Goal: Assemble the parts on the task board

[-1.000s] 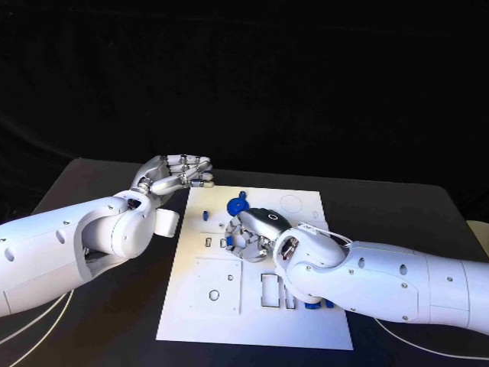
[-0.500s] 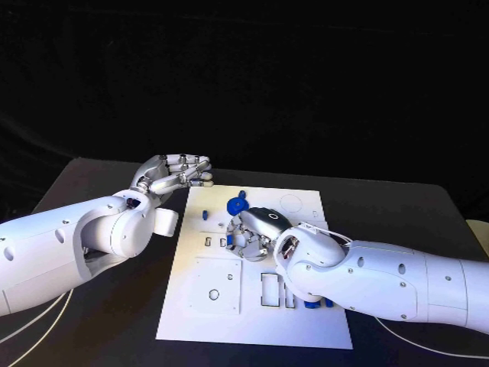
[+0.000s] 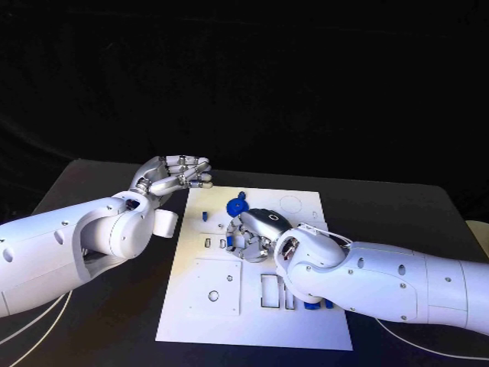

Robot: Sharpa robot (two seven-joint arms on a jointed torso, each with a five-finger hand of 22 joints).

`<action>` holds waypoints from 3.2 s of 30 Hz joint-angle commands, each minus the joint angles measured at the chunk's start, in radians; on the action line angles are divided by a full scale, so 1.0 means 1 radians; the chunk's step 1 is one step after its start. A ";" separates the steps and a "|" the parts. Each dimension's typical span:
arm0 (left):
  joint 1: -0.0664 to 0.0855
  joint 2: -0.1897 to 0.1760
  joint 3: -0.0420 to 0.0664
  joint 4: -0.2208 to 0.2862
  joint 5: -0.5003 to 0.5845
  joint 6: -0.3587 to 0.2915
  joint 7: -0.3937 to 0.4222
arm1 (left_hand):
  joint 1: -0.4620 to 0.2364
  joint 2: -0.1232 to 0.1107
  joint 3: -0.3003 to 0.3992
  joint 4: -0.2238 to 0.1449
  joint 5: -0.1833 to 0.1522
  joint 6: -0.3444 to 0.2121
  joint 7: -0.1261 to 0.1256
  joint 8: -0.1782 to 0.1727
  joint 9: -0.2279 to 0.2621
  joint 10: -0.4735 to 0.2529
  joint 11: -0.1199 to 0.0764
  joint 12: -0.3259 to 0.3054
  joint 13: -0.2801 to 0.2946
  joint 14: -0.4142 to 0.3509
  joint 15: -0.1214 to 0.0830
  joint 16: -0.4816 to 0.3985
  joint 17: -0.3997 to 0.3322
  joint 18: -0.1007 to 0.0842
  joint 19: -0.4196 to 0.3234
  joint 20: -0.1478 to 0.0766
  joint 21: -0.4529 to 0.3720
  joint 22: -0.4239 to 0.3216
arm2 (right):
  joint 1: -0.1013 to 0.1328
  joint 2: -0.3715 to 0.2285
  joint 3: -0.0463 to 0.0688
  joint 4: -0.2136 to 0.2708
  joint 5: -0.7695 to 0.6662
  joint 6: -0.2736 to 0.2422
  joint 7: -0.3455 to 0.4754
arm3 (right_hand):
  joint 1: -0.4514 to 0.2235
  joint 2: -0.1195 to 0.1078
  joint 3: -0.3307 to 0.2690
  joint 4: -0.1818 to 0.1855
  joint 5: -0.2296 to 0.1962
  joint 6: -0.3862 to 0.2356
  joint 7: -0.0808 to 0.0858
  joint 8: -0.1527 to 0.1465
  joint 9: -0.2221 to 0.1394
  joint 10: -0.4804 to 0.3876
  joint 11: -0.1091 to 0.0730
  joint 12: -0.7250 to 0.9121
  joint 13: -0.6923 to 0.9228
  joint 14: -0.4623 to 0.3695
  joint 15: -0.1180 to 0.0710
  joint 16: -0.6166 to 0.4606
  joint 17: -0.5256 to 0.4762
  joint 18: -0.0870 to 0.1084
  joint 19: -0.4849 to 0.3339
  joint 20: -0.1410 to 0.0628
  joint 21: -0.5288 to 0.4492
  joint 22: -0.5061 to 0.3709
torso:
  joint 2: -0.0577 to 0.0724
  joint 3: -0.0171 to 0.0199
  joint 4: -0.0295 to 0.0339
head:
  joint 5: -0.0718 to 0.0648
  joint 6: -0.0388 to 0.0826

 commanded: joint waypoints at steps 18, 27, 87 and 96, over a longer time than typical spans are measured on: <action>0.001 -0.002 0.000 -0.002 -0.030 0.032 -0.017 | -0.034 -0.025 -0.002 0.013 -0.005 0.001 -0.016 0.000 0.005 0.019 -0.004 -0.013 0.001 -0.017 0.003 -0.017 0.009 0.006 -0.043 0.011 -0.011 -0.007 | -0.003 -0.050 -0.001 0.052 0.008 -0.151 0.047 | 0.041 0.000 -0.324 0.142 -0.022 -0.098 0.026 -0.067 -0.035 -0.091 0.027 -0.112 -0.047 0.084 0.031 -0.020 0.171 0.008 0.038 0.027 -0.065 0.177 | -0.001 0.0004 0.0013 | -0.001 0.002; 0.001 -0.006 0.000 -0.005 -0.171 0.027 -0.134 | -0.122 -0.018 -0.035 0.009 -0.006 0.009 -0.016 0.006 0.013 0.094 -0.020 0.009 0.013 0.151 -0.037 0.081 0.075 0.015 0.047 -0.020 0.052 0.017 | 0.037 -0.174 0.013 0.148 0.166 -0.238 0.205 | 0.135 0.065 -0.432 0.159 0.029 -0.109 0.033 -0.077 -0.048 -0.092 0.032 -0.110 -0.054 0.083 0.035 -0.023 0.167 0.011 0.032 0.034 -0.079 0.169 | -0.004 0.0038 -0.0065 | 0.005 0.010; 0.095 0.270 -0.036 -0.200 -0.957 0.603 -0.931 | -0.422 0.107 -0.217 0.034 0.008 -0.034 -0.134 0.417 0.360 0.145 -0.152 0.911 0.752 0.525 -0.166 1.160 1.117 -0.039 0.260 -0.153 0.836 0.704 | 0.168 -0.398 0.017 0.120 0.613 -0.078 0.245 | 0.143 0.105 -0.411 0.157 0.094 -0.070 0.020 -0.048 -0.048 -0.096 0.021 -0.109 -0.062 0.078 0.025 -0.033 0.145 0.021 0.011 0.025 -0.118 0.141 | -0.043 0.0302 -0.0065 | 0.047 -0.035; 0.094 0.288 -0.036 -0.216 -0.961 0.635 -0.940 | -0.421 0.109 -0.216 0.034 0.008 -0.034 -0.135 0.418 0.361 0.144 -0.152 0.912 0.752 0.526 -0.167 1.163 1.122 -0.040 0.264 -0.153 0.840 0.711 | 0.168 -0.394 0.016 0.116 0.613 -0.078 0.246 | 0.143 0.105 -0.411 0.157 0.094 -0.070 0.020 -0.048 -0.048 -0.096 0.021 -0.109 -0.062 0.078 0.025 -0.033 0.145 0.021 0.011 0.025 -0.118 0.141 | -0.041 0.0292 -0.0072 | 0.048 -0.038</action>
